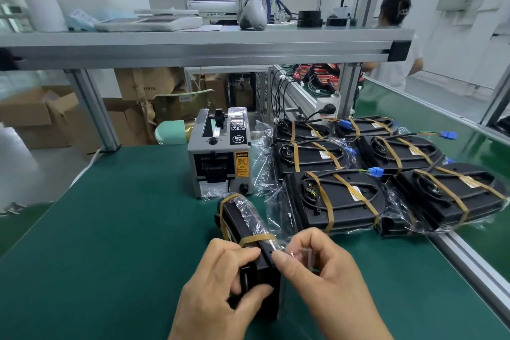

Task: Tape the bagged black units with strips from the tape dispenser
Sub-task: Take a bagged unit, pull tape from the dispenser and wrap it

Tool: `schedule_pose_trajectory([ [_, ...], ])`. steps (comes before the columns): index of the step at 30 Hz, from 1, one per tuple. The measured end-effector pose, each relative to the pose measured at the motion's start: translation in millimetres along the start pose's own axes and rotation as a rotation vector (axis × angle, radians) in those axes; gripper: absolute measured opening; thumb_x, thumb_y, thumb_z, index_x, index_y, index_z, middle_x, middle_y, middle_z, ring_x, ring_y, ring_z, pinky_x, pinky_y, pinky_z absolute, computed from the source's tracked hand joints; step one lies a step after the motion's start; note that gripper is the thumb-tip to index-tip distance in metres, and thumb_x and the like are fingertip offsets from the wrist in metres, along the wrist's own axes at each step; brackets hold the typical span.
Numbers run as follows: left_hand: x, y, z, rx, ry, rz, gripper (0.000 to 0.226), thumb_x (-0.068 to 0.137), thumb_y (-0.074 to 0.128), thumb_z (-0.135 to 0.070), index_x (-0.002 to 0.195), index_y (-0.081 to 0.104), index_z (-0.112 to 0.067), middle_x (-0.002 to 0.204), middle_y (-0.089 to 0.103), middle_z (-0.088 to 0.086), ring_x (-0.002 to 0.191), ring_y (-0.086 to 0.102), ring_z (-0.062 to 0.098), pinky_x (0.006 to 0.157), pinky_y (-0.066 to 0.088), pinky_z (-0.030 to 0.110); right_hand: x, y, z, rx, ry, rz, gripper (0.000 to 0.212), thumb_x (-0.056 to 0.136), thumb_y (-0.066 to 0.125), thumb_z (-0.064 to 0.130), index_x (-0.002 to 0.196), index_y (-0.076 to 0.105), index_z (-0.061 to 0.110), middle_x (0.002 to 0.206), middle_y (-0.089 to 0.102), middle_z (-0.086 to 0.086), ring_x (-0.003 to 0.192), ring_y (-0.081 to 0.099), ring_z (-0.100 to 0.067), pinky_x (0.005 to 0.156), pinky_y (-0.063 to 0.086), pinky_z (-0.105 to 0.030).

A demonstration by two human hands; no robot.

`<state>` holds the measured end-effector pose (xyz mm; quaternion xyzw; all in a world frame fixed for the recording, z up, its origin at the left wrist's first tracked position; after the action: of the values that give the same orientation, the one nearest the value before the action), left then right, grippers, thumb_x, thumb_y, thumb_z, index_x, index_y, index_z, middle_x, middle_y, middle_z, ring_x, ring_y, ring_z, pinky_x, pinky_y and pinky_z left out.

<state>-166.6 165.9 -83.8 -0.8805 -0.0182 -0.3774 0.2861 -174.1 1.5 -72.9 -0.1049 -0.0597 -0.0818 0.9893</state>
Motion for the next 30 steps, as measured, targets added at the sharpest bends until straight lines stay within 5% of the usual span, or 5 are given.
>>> schedule_pose_trajectory([
  [3, 6.1, -6.3, 6.0, -0.129, -0.077, 0.017, 0.033, 0.068, 0.075, -0.043, 0.099, 0.067, -0.038, 0.088, 0.059, -0.015, 0.06, 0.055, 0.003, 0.068, 0.045, 0.009, 1.6, -2.4, -3.3, 0.059, -0.001, 0.011, 0.027, 0.08, 0.079, 0.019, 0.066, 0.056, 0.021, 0.056, 0.044, 0.01, 0.053, 0.04, -0.003, 0.054, 0.033, -0.014],
  [8, 63.0, -12.7, 54.6, -0.328, -0.629, -0.198, 0.02, 0.088, 0.066, -0.044, 0.077, 0.072, -0.028, 0.058, 0.06, -0.008, 0.053, 0.052, 0.006, 0.056, 0.043, 0.013, 5.2, -2.9, -11.1, 0.07, -0.047, 0.011, 0.031, 0.079, 0.078, 0.006, 0.061, 0.055, 0.015, 0.057, 0.042, 0.006, 0.051, 0.036, -0.005, 0.052, 0.03, -0.014],
  [14, 116.7, 22.8, 131.7, -0.747, -1.213, -0.302, 0.016, 0.098, 0.06, -0.02, 0.086, 0.063, -0.01, 0.074, 0.063, 0.001, 0.046, 0.05, 0.004, 0.045, 0.044, 0.017, 6.2, 7.4, -25.1, 0.112, -0.057, -0.109, 0.028, 0.078, 0.078, 0.008, 0.062, 0.058, 0.019, 0.057, 0.044, 0.001, 0.052, 0.039, -0.01, 0.052, 0.03, -0.019],
  [19, 126.2, 38.4, 150.2, -0.888, -1.345, -0.309, 0.02, 0.096, 0.062, -0.021, 0.082, 0.062, -0.008, 0.044, 0.059, -0.005, 0.034, 0.052, -0.001, 0.035, 0.041, 0.012, 16.0, -7.9, -22.3, 0.105, -0.161, -0.222, 0.024, 0.08, 0.081, 0.02, 0.067, 0.06, 0.019, 0.056, 0.046, 0.002, 0.054, 0.042, -0.013, 0.052, 0.032, -0.019],
  [30, 143.2, 42.9, 150.3, -0.986, -1.437, -0.314, 0.021, 0.096, 0.061, -0.016, 0.076, 0.056, -0.011, 0.041, 0.059, -0.003, 0.048, 0.052, 0.004, 0.054, 0.037, 0.017, 17.0, -16.9, -1.8, -0.051, -0.434, -0.088, 0.018, 0.074, 0.07, 0.022, 0.066, 0.056, 0.029, 0.064, 0.05, 0.01, 0.055, 0.043, -0.003, 0.054, 0.036, -0.015],
])
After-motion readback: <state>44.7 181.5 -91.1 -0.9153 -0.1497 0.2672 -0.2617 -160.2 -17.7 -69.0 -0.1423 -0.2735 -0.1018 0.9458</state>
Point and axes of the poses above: each hand's wrist, its own x-axis towards the middle knuckle, its own y-axis out of the palm, z = x × y, the point moved 3 cm from there along x, towards the middle knuckle
